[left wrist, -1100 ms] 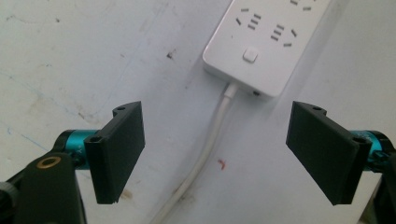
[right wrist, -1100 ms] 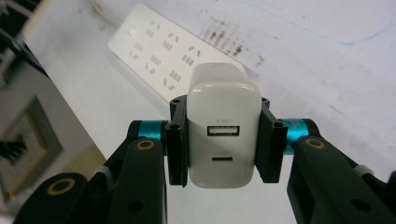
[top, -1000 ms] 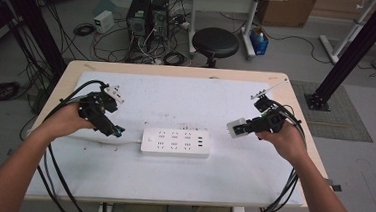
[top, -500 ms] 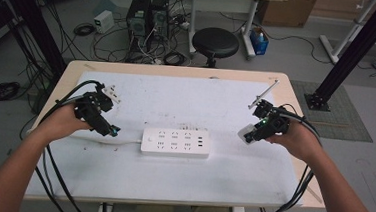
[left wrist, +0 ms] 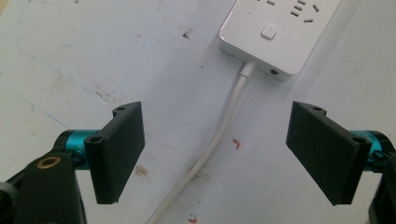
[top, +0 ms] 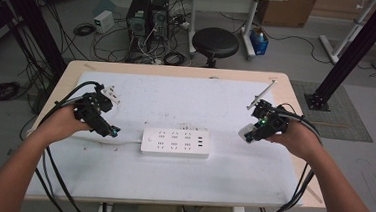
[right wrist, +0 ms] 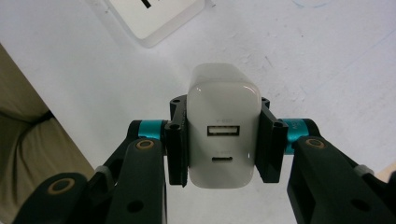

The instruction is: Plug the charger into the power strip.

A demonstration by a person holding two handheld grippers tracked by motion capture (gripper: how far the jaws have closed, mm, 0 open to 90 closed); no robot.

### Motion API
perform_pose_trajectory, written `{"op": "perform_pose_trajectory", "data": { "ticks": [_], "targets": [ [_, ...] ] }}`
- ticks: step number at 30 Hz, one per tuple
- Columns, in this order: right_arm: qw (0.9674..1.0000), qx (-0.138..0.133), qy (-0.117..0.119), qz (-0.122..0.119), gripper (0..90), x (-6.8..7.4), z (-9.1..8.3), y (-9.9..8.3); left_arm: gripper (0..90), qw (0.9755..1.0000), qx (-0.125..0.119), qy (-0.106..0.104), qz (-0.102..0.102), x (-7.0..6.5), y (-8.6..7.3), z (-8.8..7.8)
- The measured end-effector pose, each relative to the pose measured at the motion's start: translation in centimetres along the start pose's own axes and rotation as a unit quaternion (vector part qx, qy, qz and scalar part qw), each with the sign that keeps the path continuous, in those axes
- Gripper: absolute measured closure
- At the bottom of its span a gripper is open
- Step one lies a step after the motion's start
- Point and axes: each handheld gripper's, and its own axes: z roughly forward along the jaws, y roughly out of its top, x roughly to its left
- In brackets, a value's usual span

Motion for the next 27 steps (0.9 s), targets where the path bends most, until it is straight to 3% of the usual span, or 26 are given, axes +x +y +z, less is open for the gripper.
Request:
{"op": "perform_pose_trajectory", "data": {
  "ticks": [7,10,11,13,22,27],
  "targets": [
    [0.9999,-0.008,-0.004,-0.014,61.8,0.3,0.2,0.8,19.5,0.9999,0.007,0.004,0.006,0.2,-0.2,0.2],
    [0.9993,-0.008,-0.007,-0.037,61.7,0.7,0.6,1.8,19.5,0.9993,0.033,0.018,0.003,0.2,-0.5,0.9],
    [0.9992,-0.005,-0.008,-0.038,61.8,0.8,0.7,2.2,19.5,0.9984,0.052,0.017,0.014,0.3,-0.6,1.1],
    [0.9988,-0.006,-0.005,-0.048,61.7,1.0,1.0,2.9,19.5,0.9982,0.056,0.012,0.015,0.3,-0.8,1.7],
    [0.9961,0.002,0.002,-0.088,61.8,1.5,2.3,6.9,19.5,0.9986,0.051,0.013,0.009,1.1,-1.7,3.0],
    [0.9929,0.009,0.010,-0.118,61.8,2.3,4.2,9.6,19.5,0.9987,0.047,0.016,0.008,1.3,-2.0,3.4]
  ]
}}
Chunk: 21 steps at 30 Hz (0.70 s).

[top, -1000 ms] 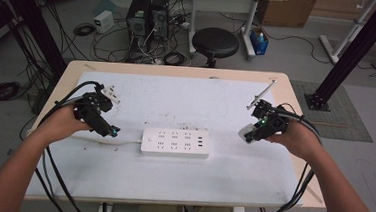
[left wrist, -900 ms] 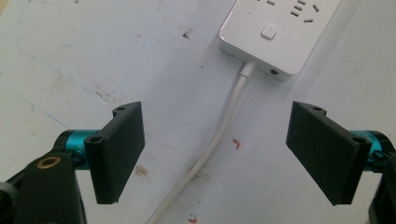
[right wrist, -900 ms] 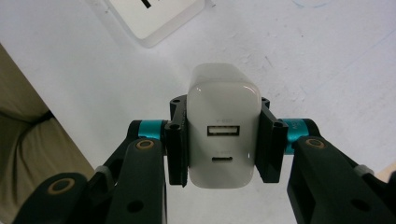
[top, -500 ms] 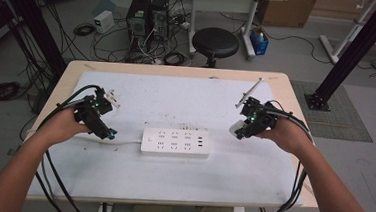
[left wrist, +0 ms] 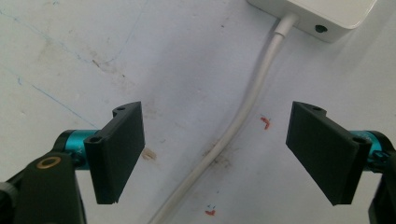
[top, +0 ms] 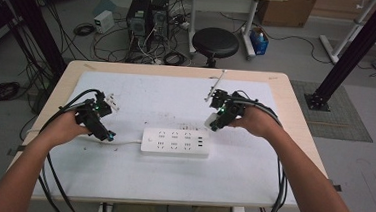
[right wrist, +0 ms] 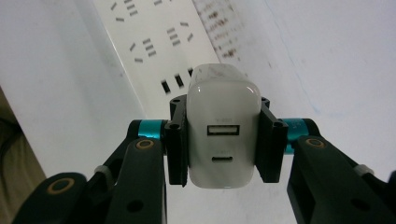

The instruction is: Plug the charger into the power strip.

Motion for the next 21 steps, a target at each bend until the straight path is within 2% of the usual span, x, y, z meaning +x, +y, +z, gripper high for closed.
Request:
{"op": "perform_pose_trajectory", "data": {
  "ticks": [6,9,14,21],
  "targets": [
    [0.9991,0.012,-0.003,-0.040,61.8,0.8,2.3,2.6,19.5,0.9999,0.002,0.001,0.012,0.1,0.1,0.2],
    [0.9985,0.012,0.008,-0.052,61.8,1.0,3.1,3.5,19.5,0.9999,-0.001,0.001,0.013,0.1,0.2,0.2],
    [0.9964,0.035,0.023,-0.073,61.8,1.7,4.4,4.4,19.5,0.9998,-0.002,0.001,0.018,0.0,0.3,0.4],
    [0.9935,0.055,0.028,-0.096,61.8,2.3,6.0,5.3,19.5,0.9998,-0.004,-0.001,0.018,0.0,0.2,0.6]
  ]
}}
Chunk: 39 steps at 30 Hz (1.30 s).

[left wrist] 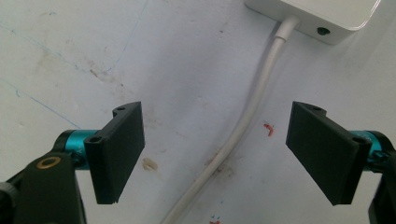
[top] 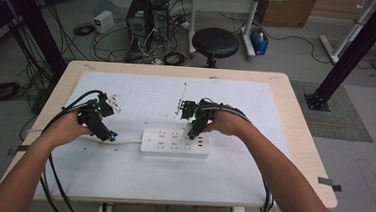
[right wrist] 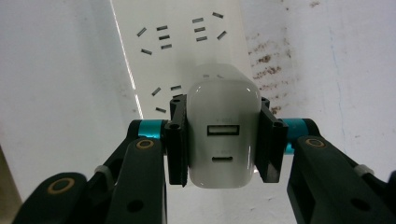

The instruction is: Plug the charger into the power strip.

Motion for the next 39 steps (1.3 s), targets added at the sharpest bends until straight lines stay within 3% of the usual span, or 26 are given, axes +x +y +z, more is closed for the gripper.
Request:
{"op": "perform_pose_trajectory", "data": {
  "ticks": [4,5,8,10,12,17,22,25,31,34,37,39],
  "targets": [
    [0.9999,0.007,-0.001,-0.008,61.8,0.0,0.4,0.4,19.5,1.0000,-0.003,0.001,0.000,0.0,-0.1,0.1],
    [0.9997,0.017,-0.011,-0.014,61.9,0.1,0.5,0.7,19.5,1.0000,-0.002,0.001,0.000,0.1,-0.1,0.1],
    [0.9989,0.024,-0.011,-0.039,61.9,0.2,0.7,1.1,19.5,1.0000,-0.003,0.000,-0.003,0.1,-0.2,0.2],
    [0.9985,0.031,-0.012,-0.043,61.9,0.4,0.7,1.3,19.5,1.0000,-0.002,0.000,-0.002,0.1,-0.2,0.2],
    [0.9965,0.047,-0.017,-0.067,62.0,0.6,0.9,1.8,19.5,1.0000,-0.006,0.001,-0.005,0.1,-0.3,0.3],
    [0.9950,0.053,-0.008,-0.085,62.0,0.3,1.0,2.1,19.5,1.0000,-0.007,0.002,-0.006,0.0,-0.2,0.3],
    [0.9948,0.055,0.003,-0.086,62.0,-0.1,1.0,2.2,19.5,0.9999,-0.008,0.003,-0.007,-0.1,-0.3,0.4],
    [0.9957,0.062,-0.013,-0.068,62.2,0.6,1.1,2.5,19.5,1.0000,-0.007,0.002,-0.006,-0.1,-0.4,0.4],
    [0.9949,0.059,-0.028,-0.076,62.2,1.0,1.8,2.2,19.5,1.0000,-0.007,0.000,-0.004,-0.1,-0.4,0.6],
    [0.9960,0.055,-0.023,-0.067,62.3,0.9,1.7,2.1,19.5,1.0000,-0.005,0.000,-0.004,0.0,-0.4,0.6],
    [0.9960,0.055,-0.015,-0.069,62.3,0.6,1.8,2.1,19.5,0.9997,-0.016,-0.003,-0.017,-0.2,-0.3,0.9],
    [0.9961,0.055,-0.015,-0.067,62.3,0.6,1.8,2.1,19.5,0.9999,-0.009,-0.003,-0.007,-0.1,-0.2,0.9]
  ]
}}
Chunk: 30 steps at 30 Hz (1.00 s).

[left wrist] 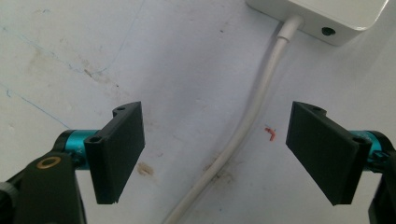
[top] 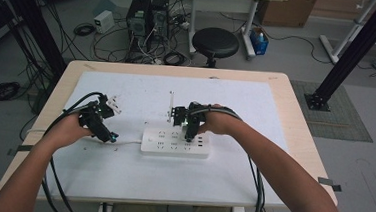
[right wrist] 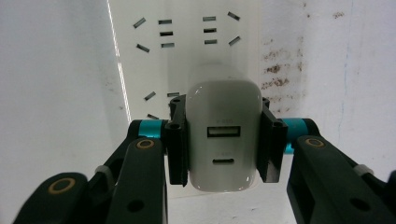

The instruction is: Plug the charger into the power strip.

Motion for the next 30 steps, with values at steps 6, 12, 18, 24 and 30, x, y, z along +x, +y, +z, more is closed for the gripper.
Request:
{"op": "perform_pose_trajectory", "data": {
  "ticks": [6,12,18,24,30],
  "targets": [
    [1.0000,0.005,0.002,-0.002,62.5,0.0,0.4,0.2,19.5,1.0000,0.006,-0.004,0.004,0.1,0.1,0.3],
    [0.9999,0.008,0.010,0.003,62.4,-0.4,0.7,0.3,19.5,0.9999,-0.007,-0.007,-0.007,0.0,0.3,0.6],
    [0.9996,0.018,0.015,0.013,62.3,-0.5,0.9,0.6,19.5,1.0000,0.001,-0.009,-0.001,0.3,0.2,0.6],
    [0.9976,0.062,-0.017,-0.026,62.5,0.4,1.3,1.9,19.5,0.9999,-0.007,-0.011,-0.006,0.2,0.1,0.7],
    [0.9988,0.047,0.002,-0.015,62.4,-0.1,1.4,1.6,19.5,0.9999,-0.007,-0.012,0.001,0.5,0.1,0.6]
  ]
}}
